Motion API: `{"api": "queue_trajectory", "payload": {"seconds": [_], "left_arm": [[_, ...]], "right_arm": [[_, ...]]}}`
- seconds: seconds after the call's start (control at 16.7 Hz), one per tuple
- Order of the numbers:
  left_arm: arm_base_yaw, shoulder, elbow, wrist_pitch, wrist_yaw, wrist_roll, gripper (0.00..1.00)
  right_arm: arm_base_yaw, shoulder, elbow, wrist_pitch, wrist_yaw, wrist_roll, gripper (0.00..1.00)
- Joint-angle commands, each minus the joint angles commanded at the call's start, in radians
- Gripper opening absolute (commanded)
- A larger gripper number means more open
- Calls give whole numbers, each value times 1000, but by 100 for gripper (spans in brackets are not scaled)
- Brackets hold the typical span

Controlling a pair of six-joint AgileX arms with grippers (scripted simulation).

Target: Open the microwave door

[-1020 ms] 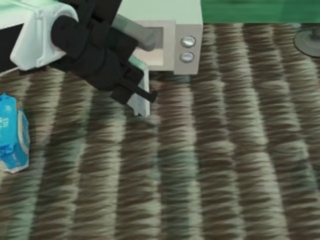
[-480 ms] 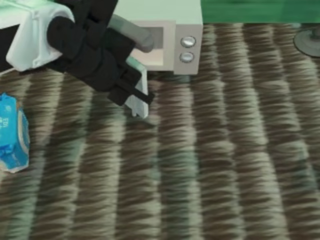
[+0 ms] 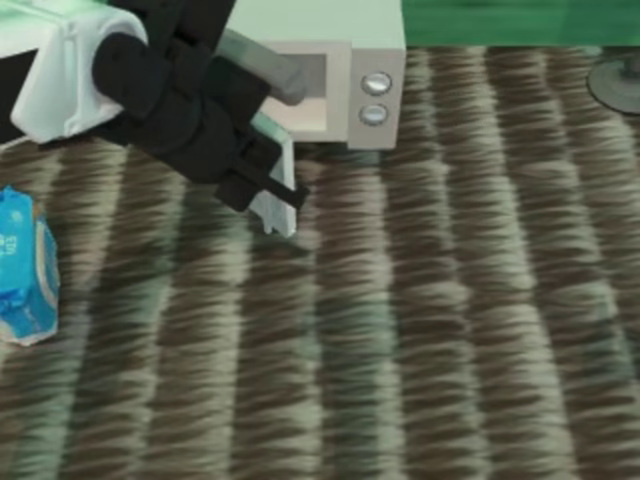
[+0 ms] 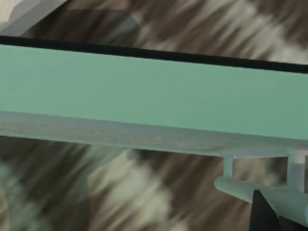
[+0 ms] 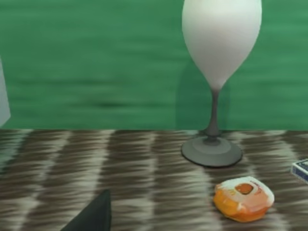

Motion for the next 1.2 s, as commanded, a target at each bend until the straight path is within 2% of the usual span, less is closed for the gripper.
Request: {"api": "queue_trajectory", "payload": {"seconds": [0.66,0.96,1.2], "left_arm": [[-6,-2,-2,0,10,-3,0],[29,-23,-25,-9,43,74,0],[32,-25,-27,-10,46,82,0]], "right_arm": [[0,0,0,0,0,0,100],[0,0,0,0,0,0,100],[0,0,0,0,0,0,100]]}}
